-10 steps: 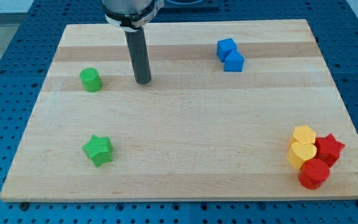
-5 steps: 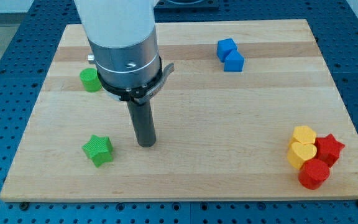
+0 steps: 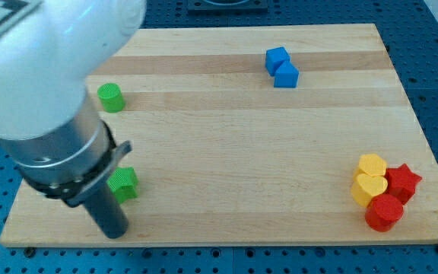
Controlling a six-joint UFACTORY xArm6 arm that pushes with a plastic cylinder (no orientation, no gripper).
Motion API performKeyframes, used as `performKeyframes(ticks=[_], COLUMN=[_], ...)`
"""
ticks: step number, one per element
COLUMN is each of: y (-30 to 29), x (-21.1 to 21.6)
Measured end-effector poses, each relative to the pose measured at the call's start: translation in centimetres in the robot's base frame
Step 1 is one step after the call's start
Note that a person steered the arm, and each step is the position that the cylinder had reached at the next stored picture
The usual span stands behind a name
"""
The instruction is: Push the green star to the bottom right of the green circle
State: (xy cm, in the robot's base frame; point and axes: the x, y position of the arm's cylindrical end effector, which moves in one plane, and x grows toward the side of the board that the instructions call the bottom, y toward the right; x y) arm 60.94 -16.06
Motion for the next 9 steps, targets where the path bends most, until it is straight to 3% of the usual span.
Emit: performKeyframes(ticks=[2,3,4,5,6,7,9], y=[0.8,1.0,0.4,-0.4,4.1,6.1,4.1], x=[-9.2,-9.7,-8.5,-0.2,-0.5,-5.3,-11.1])
